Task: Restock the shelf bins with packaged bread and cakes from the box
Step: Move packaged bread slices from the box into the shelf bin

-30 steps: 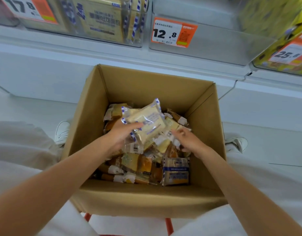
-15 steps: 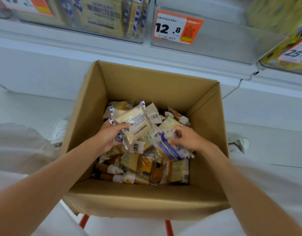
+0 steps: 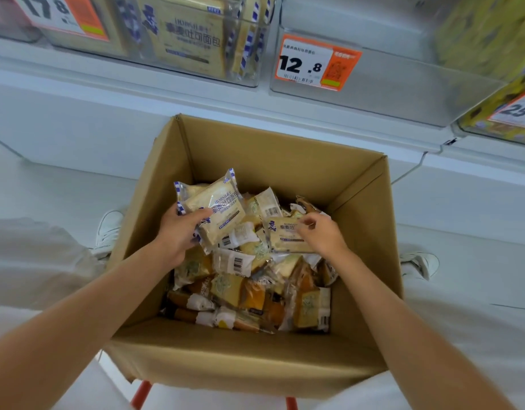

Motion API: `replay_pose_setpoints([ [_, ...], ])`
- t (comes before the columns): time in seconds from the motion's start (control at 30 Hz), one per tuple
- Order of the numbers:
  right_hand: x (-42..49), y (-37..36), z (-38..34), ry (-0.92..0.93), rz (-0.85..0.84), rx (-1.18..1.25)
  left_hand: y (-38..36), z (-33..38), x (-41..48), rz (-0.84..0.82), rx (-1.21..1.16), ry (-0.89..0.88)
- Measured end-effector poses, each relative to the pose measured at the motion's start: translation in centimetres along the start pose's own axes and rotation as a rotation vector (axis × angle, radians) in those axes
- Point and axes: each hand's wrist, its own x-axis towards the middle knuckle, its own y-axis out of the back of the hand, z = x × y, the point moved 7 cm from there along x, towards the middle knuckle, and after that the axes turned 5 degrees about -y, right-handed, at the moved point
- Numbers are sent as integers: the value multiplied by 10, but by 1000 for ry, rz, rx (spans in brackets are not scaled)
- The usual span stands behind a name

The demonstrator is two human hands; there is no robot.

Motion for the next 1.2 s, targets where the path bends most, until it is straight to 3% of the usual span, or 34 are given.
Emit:
replay_pose_setpoints([
  [0.07, 14, 4, 5, -97, 21, -2, 0, 0, 0, -21, 3, 5],
  [0.2, 26, -29, 25, -252, -177, -84, -1, -3, -4, -68, -1, 27],
  [0.4, 26, -43, 37, -291, -185, 60, -4, -5, -6, -118, -17, 61],
  [0.53, 10, -27, 40, -364, -186, 358, -3, 2, -8, -90, 25, 9],
  [0.7, -19, 17, -8, -189, -373, 812, -10, 23, -15, -157, 63, -46],
  [0.8, -36, 12, -60, -39, -450, 720, -30, 35, -28, -299, 146, -45],
  [0.97, -55, 1, -112, -8, -497, 724, -53, 70, -54, -500, 265, -57],
  [1.1, -71, 16, -143, 50, -566, 710, -48, 108, -69, -459, 320, -174],
  [1.2, -76, 32, -161, 85, -567, 873, -41, 129, -74, -391, 297, -233],
])
